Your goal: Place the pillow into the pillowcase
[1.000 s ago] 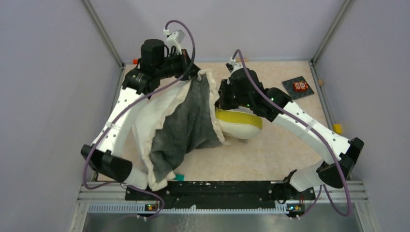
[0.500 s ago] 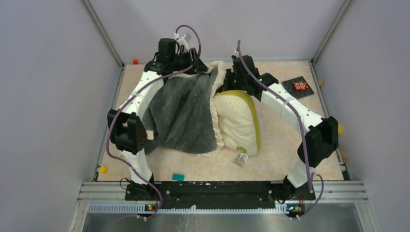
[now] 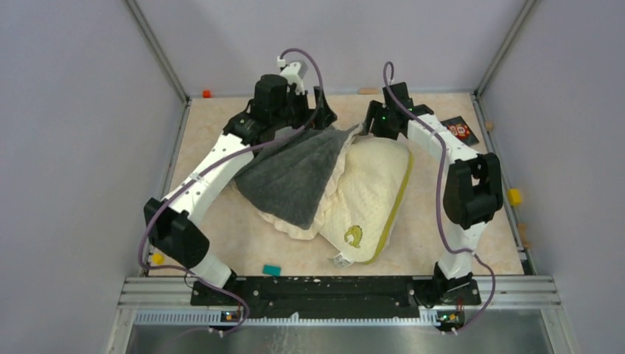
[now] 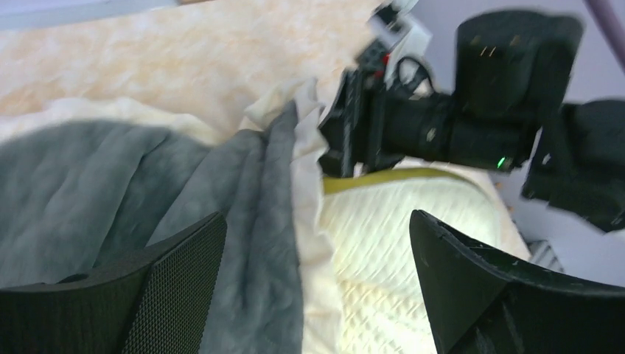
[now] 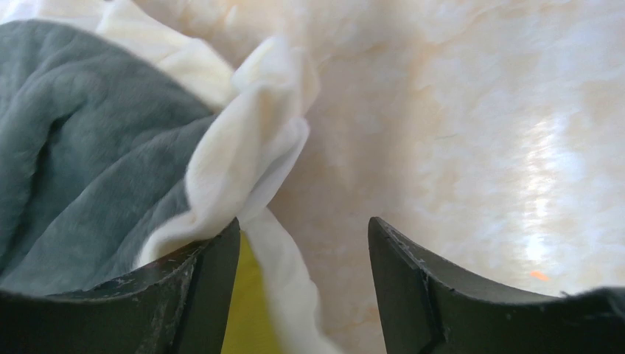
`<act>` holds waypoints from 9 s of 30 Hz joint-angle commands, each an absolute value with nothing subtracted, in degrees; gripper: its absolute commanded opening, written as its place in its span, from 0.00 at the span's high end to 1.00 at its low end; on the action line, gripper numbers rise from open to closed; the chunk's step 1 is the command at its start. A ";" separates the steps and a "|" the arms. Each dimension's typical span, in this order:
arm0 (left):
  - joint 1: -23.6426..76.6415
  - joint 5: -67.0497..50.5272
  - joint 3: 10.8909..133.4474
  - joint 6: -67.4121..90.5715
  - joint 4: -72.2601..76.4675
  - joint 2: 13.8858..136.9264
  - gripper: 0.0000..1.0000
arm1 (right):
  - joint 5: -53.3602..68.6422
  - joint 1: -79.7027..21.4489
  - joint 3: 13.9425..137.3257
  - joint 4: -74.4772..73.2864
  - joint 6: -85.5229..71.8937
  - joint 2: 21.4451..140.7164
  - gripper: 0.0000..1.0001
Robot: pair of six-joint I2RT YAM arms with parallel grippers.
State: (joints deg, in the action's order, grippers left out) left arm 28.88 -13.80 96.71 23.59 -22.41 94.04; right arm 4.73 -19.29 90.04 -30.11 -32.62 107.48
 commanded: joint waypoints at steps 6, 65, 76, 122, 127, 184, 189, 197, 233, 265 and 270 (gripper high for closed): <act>36.85 -0.75 76.24 22.12 -22.27 86.34 0.01 | -8.57 -17.92 100.10 -38.98 -25.53 105.25 0.30; 54.23 -14.94 131.39 22.13 -31.51 107.75 1.00 | -4.12 -26.02 93.14 -34.44 -39.51 63.37 1.00; 55.81 -26.86 138.40 36.33 -3.77 110.83 1.00 | -10.32 -26.06 149.43 -47.62 -28.50 84.08 1.00; 10.12 -10.17 28.85 51.94 -8.52 62.80 1.00 | -15.50 -50.96 127.87 -47.02 -13.83 108.87 0.34; 9.93 -9.75 28.58 51.30 -8.70 61.06 1.00 | -20.63 -47.37 113.02 -40.81 -10.26 106.49 0.42; 12.29 -30.25 97.47 36.68 3.48 70.30 1.00 | -4.77 -37.46 140.09 -32.71 -17.95 108.74 1.00; 20.03 -23.46 110.96 30.70 -3.52 78.86 1.00 | 2.27 -37.18 140.01 -29.17 -20.77 108.72 1.00; 28.51 -23.72 134.66 29.01 -8.37 92.44 1.00 | 3.32 -30.37 134.70 -28.36 -23.14 105.47 1.00; 26.64 -24.48 136.67 40.37 -7.29 97.93 1.00 | 7.16 -18.58 123.87 -32.76 -24.34 95.31 1.00; 35.97 -20.02 130.58 31.21 -12.48 93.04 1.00 | 11.52 -16.75 144.57 -41.57 -30.19 103.73 1.00; 22.79 -22.19 134.48 41.18 -8.85 95.31 1.00 | 3.36 -27.84 124.58 -34.90 -25.97 92.67 1.00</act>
